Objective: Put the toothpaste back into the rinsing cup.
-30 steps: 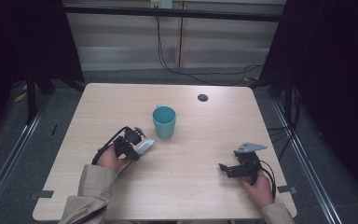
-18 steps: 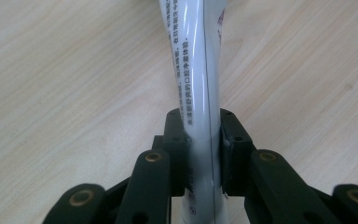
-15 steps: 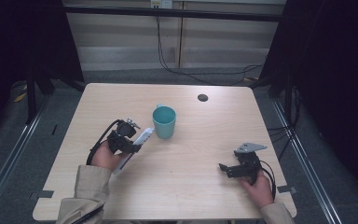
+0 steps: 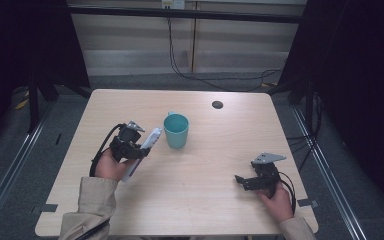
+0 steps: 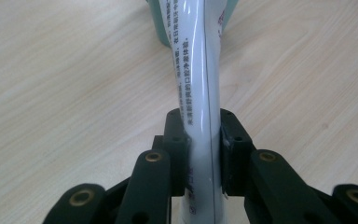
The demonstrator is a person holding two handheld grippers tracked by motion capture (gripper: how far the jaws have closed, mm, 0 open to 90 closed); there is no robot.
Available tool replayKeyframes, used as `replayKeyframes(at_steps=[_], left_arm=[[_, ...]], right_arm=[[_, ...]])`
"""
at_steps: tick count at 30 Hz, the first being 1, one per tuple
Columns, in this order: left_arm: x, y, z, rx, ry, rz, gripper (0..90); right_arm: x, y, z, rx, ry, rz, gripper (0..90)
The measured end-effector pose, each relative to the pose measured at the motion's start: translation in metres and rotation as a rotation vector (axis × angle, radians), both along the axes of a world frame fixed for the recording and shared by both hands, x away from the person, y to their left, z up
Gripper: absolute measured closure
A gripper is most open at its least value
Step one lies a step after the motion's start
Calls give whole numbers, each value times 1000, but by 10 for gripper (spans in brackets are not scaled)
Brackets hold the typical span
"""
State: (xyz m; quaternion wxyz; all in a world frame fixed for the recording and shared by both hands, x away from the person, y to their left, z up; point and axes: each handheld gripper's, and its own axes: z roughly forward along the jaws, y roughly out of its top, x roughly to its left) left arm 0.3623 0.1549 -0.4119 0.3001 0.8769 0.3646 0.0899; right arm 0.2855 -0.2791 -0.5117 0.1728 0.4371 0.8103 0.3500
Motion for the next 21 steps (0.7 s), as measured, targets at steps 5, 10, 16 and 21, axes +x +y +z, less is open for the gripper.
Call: replayKeyframes(at_steps=[5,10,16,21], left_arm=[[0,1,7,-41,-26,23,766],[0,1,14,-73,-51,33,766],[0,-2,23,-94,-91,42,766],[1,-5,29,-137,-123,59,766]], right_arm=[[0,0,0,0,0,0,113],[0,0,0,0,0,0,113],[0,0,0,0,0,0,113],[0,0,0,0,0,0,114]])
